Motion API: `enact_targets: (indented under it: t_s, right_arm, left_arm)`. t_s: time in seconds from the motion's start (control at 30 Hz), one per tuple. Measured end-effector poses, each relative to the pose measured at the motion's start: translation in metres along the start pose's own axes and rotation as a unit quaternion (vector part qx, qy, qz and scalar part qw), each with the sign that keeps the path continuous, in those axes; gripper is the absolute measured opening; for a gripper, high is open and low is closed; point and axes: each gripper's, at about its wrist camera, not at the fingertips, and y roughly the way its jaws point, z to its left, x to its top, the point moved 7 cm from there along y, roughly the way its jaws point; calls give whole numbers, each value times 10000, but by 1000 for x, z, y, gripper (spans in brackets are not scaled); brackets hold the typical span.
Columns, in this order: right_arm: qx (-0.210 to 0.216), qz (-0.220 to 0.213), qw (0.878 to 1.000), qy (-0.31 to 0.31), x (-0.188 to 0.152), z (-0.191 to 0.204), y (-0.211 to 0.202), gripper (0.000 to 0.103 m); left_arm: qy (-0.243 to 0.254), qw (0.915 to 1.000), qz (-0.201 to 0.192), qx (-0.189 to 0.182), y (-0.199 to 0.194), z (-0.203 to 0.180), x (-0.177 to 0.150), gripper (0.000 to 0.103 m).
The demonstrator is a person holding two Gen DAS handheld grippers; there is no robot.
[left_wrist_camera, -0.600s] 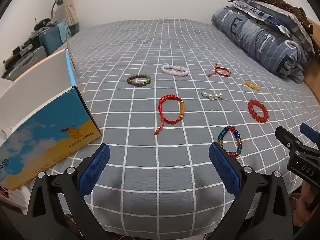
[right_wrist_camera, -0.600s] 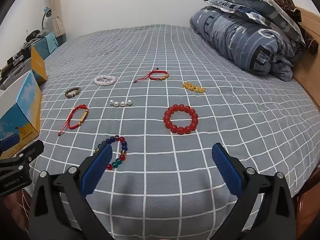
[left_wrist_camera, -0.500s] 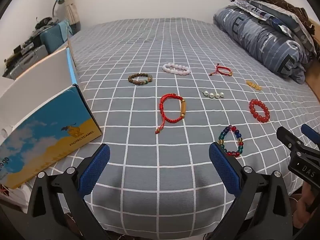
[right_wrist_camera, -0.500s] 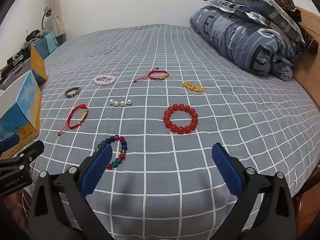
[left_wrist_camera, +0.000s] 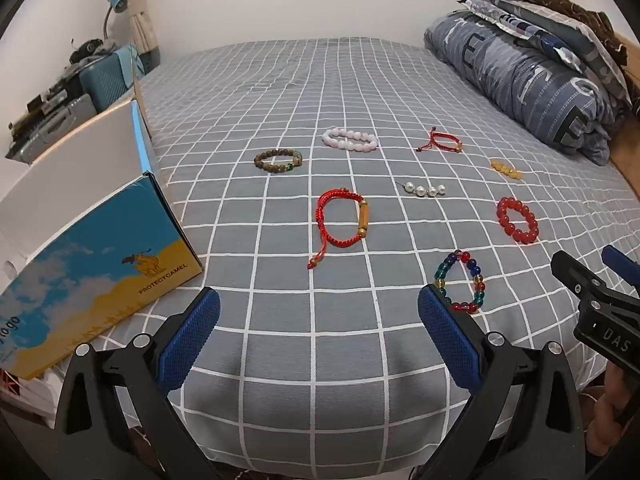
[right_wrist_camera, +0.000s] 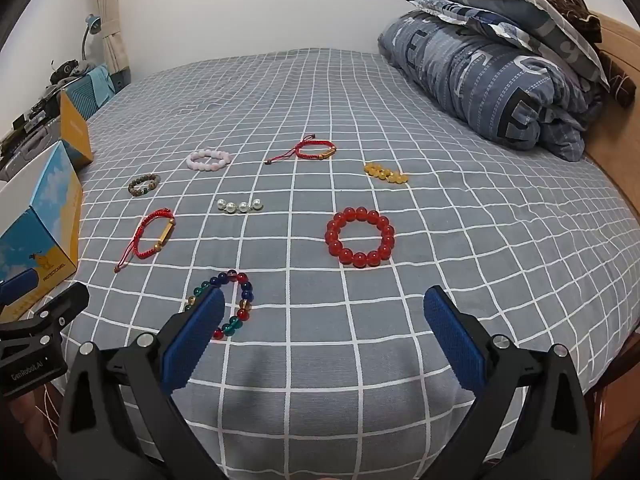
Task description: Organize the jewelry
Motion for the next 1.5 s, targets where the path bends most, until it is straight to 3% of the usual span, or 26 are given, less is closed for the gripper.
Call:
enact_targets:
  t_s: [1.5]
  right_arm:
    - [-39,-23,10000,-59,0,-1,-2,96]
  left_arm:
    - [73,10000,-3,18,-1,0,0,97]
